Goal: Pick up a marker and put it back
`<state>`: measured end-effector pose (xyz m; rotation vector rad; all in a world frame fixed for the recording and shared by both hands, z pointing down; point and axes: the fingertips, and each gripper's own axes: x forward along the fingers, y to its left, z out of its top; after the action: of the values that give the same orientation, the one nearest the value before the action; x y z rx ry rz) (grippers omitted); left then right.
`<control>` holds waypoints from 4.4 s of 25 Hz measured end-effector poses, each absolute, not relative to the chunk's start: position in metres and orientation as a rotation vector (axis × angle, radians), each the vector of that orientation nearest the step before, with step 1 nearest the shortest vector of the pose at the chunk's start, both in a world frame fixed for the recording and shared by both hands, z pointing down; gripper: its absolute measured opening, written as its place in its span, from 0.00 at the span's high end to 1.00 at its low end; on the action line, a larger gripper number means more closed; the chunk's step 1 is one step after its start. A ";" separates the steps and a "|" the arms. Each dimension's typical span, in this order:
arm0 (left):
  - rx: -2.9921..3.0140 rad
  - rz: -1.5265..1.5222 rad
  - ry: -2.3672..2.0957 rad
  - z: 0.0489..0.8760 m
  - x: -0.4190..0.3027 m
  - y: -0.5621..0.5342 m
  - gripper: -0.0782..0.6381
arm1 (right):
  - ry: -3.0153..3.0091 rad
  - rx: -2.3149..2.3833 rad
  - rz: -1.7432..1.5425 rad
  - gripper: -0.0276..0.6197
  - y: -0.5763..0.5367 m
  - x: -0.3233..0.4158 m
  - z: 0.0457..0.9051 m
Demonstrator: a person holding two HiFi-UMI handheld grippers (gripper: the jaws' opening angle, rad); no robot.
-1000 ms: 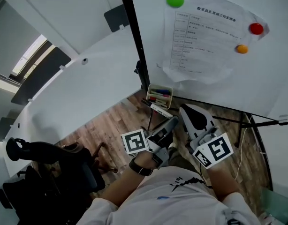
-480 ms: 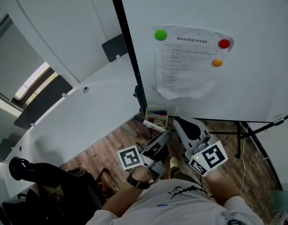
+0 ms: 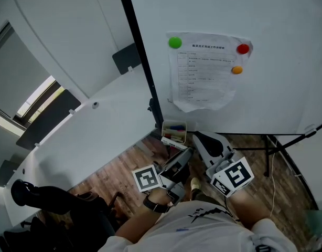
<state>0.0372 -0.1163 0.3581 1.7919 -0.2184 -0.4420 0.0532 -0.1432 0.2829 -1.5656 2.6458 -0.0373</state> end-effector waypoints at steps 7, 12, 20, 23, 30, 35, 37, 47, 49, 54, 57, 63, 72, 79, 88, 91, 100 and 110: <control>1.785 -0.440 -0.247 0.363 0.037 -0.120 0.78 | 2.644 -1.568 -0.040 0.93 -0.142 0.057 0.284; 1.765 -0.424 -0.262 0.373 0.042 -0.121 0.78 | 2.651 -1.568 -0.052 0.93 -0.145 0.060 0.288; 1.737 -0.417 -0.282 0.395 0.053 -0.135 0.78 | 2.672 -1.564 -0.098 0.93 -0.158 0.069 0.305; 1.709 -0.424 -0.295 0.407 0.059 -0.143 0.78 | 2.691 -1.556 -0.128 0.93 -0.165 0.074 0.315; 1.640 -0.452 -0.342 0.440 0.071 -0.163 0.78 | 2.756 -1.515 -0.193 0.94 -0.183 0.081 0.339; 1.608 -0.463 -0.368 0.474 0.077 -0.176 0.78 | 2.806 -1.487 -0.239 0.93 -0.195 0.081 0.360; 1.607 -0.466 -0.376 0.487 0.078 -0.180 0.78 | 2.826 -1.476 -0.258 0.94 -0.198 0.081 0.368; 1.439 -0.530 -0.363 0.537 0.088 -0.190 0.77 | 2.896 -1.454 -0.333 0.93 -0.209 0.088 0.407; 1.426 -0.543 -0.358 0.543 0.090 -0.192 0.77 | 2.903 -1.454 -0.335 0.93 -0.210 0.089 0.410; 1.399 -0.578 -0.358 0.555 0.090 -0.200 0.78 | 2.919 -1.448 -0.335 0.94 -0.214 0.091 0.414; 1.388 -0.609 -0.353 0.560 0.087 -0.206 0.77 | 2.927 -1.447 -0.341 0.93 -0.215 0.090 0.417; 1.365 -0.642 -0.367 0.564 0.079 -0.210 0.77 | 2.930 -1.433 -0.346 0.93 -0.218 0.087 0.417; 1.356 -0.608 -0.357 0.563 0.077 -0.193 0.67 | 2.913 -1.437 -0.337 0.94 -0.211 0.079 0.410; 1.345 -0.646 -0.393 0.573 0.064 -0.194 0.62 | 2.883 -1.476 -0.328 0.93 -0.193 0.082 0.403; 1.363 -0.594 -0.344 0.563 0.074 -0.168 0.60 | 2.852 -1.506 -0.301 0.94 -0.176 0.083 0.394; 1.380 -0.577 -0.317 0.550 0.076 -0.156 0.60 | 2.839 -1.514 -0.292 0.93 -0.170 0.082 0.390; 1.544 -0.492 -0.257 0.481 0.064 -0.122 0.60 | 2.776 -1.530 -0.233 0.93 -0.151 0.071 0.364; 2.044 -0.367 -0.357 0.393 0.030 -0.114 0.72 | 2.702 -1.620 -0.138 0.93 -0.130 0.063 0.332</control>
<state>0.0300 -0.1137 0.3931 2.0444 -0.3566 -0.3666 0.0632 -0.1296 0.3316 -1.6203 2.7024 -0.1379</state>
